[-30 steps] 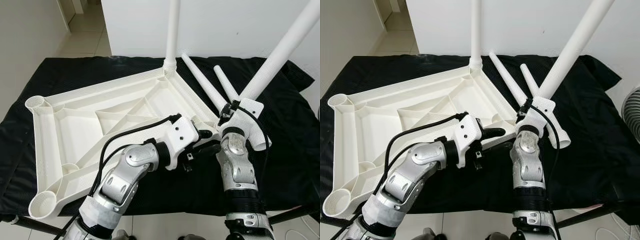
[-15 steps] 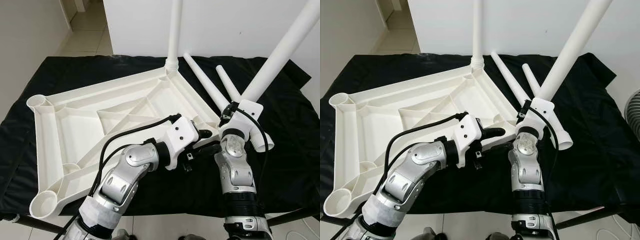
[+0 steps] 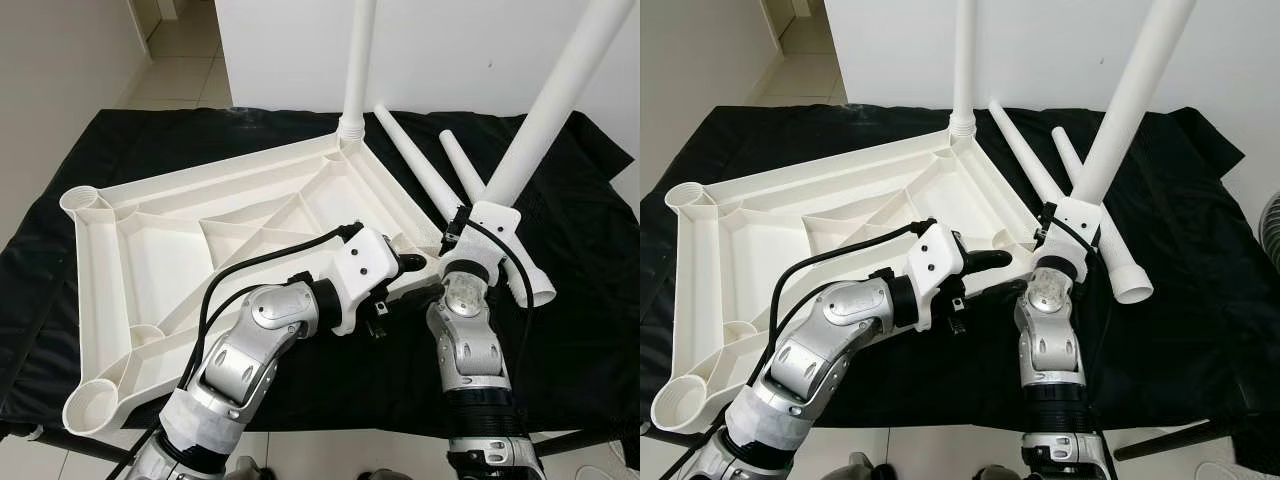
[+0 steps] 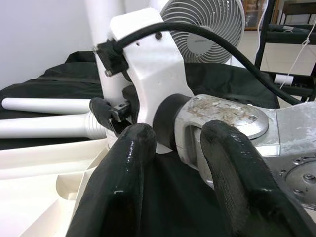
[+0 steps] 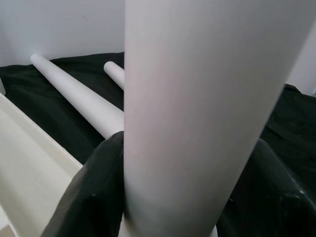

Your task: Building children table

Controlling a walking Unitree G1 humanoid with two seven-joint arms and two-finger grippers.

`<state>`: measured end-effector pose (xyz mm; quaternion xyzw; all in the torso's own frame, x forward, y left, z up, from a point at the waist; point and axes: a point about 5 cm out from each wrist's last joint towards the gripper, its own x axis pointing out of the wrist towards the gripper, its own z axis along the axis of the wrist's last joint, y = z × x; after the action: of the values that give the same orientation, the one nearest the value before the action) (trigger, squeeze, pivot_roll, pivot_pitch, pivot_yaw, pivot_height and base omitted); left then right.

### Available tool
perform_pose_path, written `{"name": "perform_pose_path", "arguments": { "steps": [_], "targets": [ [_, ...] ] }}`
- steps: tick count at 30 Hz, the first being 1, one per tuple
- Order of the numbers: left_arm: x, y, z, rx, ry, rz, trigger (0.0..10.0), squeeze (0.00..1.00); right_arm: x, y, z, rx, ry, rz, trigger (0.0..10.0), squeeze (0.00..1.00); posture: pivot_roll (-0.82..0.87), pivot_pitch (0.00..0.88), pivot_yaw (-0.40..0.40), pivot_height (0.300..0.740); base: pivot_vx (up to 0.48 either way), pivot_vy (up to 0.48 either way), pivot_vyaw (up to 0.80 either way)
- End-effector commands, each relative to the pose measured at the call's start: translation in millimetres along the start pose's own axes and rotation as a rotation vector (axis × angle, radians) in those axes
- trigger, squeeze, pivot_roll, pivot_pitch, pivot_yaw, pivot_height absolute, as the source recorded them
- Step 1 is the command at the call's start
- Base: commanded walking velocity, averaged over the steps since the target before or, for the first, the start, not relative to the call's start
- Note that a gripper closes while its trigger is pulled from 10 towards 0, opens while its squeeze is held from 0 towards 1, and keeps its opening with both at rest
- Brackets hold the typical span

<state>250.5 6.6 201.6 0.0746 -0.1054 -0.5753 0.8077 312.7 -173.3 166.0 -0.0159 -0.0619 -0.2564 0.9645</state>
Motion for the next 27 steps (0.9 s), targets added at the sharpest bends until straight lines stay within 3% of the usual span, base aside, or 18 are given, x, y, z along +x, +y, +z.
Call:
{"name": "perform_pose_path", "arguments": {
  "steps": [1,7,8,11,13,16,17,21,22,23,27],
  "targets": [
    [0.9,3.6,1,0.009,0.002,0.046,10.0,0.00,1.3,-6.8,-8,-0.012,0.019,-0.003,10.0,1.00,-0.15,0.078,0.036,0.740,0.000,0.000,0.00],
    [1.3,3.6,1,0.010,-0.001,0.050,10.0,0.00,7.5,-5.7,1,-0.003,-0.048,0.074,10.0,1.00,-0.15,0.077,0.034,0.740,0.000,0.000,0.00],
    [1.7,3.3,1,0.010,-0.002,0.051,10.0,0.00,11.5,-4.4,5,-0.001,-0.069,0.138,10.0,0.00,-0.15,0.077,0.033,0.740,0.000,0.000,0.00],
    [2.0,3.1,1,0.009,-0.004,0.051,10.0,0.00,15.2,-3.9,7,-0.017,-0.084,0.189,10.0,0.00,-0.15,0.077,0.033,0.740,0.000,0.000,0.00],
    [2.6,2.6,1,0.007,-0.006,0.049,10.0,0.00,24.6,-3.3,9,-0.032,-0.083,0.317,10.0,0.00,-0.15,0.075,0.033,0.740,0.000,0.000,0.00],
    [2.8,2.5,1,0.006,-0.006,0.049,10.0,0.00,27.5,-2.9,10,-0.030,-0.076,0.365,10.0,0.00,-0.15,0.075,0.033,0.740,0.000,0.000,0.00],
    [3.2,2.3,2,0.006,-0.007,0.048,10.0,0.00,30.7,-2.4,10,-0.034,-0.072,0.445,10.0,0.00,-0.15,0.073,0.033,0.740,0.000,0.000,0.00],
    [3.6,2.3,2,0.007,-0.008,0.047,10.0,0.00,32.7,-2.1,10,-0.044,-0.068,0.510,10.0,0.00,-0.15,0.073,0.033,0.740,0.000,0.000,0.00],
    [4.2,2.1,2,0.007,-0.010,0.046,10.0,0.00,35.7,-3.6,8,-0.070,-0.071,0.586,4.5,0.00,-0.15,0.070,0.034,0.740,0.000,0.000,0.00],
    [4.9,1.9,2,0.007,-0.012,0.045,10.0,0.00,39.2,-6.6,7,-0.062,-0.068,0.657,0.0,0.00,-0.15,0.070,0.034,0.740,0.000,0.000,0.00],
    [6.1,1.2,3,0.006,-0.016,0.044,10.0,0.00,45.9,-13.4,4,-0.062,-0.067,0.713,0.0,0.00,-0.15,0.065,0.033,0.740,0.000,0.000,0.00]
  ]
}}
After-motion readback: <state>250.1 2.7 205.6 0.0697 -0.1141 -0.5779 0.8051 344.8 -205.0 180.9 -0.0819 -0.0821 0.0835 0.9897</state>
